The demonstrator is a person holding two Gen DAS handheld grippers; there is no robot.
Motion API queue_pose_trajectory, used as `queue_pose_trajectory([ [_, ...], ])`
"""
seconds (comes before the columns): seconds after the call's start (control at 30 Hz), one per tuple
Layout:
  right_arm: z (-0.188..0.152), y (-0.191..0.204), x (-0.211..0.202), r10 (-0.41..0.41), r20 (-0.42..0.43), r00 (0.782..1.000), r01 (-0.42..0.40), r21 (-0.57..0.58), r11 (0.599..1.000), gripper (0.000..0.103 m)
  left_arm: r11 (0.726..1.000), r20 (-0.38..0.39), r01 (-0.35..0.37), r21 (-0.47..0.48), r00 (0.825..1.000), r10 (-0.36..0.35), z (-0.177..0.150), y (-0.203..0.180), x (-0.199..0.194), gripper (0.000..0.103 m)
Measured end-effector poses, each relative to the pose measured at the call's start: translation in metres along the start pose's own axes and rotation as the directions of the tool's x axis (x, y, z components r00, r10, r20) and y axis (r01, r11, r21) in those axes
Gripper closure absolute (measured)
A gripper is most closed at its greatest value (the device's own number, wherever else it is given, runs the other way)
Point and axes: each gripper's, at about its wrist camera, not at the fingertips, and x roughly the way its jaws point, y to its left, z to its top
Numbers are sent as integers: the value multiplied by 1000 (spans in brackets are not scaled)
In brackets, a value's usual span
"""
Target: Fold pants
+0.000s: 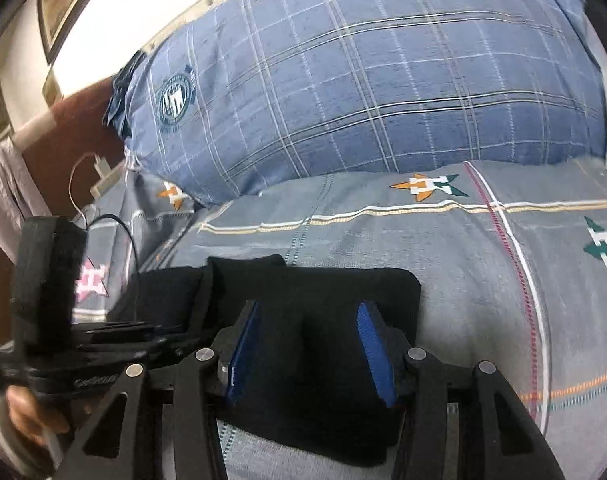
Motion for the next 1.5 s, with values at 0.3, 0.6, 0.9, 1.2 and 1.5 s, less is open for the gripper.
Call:
queue_pose_trajectory([
  [0.3, -4, 11, 26, -95, -72, 993, 91, -52, 994, 54, 999, 27, -18, -29, 999, 19, 8, 3, 4, 86],
  [0.6, -1, 48, 23, -47, -50, 998, 39, -148, 988, 54, 990, 74, -78, -116, 993, 87, -11, 28, -38, 65],
  [0.9, -14, 81, 64, -110, -109, 988, 80, -252, 964, 55, 960, 102, -210, -183, 968, 231, -41, 58, -76, 65],
  [1.2, -11, 88, 51, -83, -105, 991, 55, -252, 966, 55, 946, 134, -235, -223, 954, 268, -53, 69, -94, 65],
  [1.5, -10, 92, 52, -35, -128, 991, 5, -230, 973, 55, 931, 139, -227, -285, 951, 274, -67, 86, -104, 52],
])
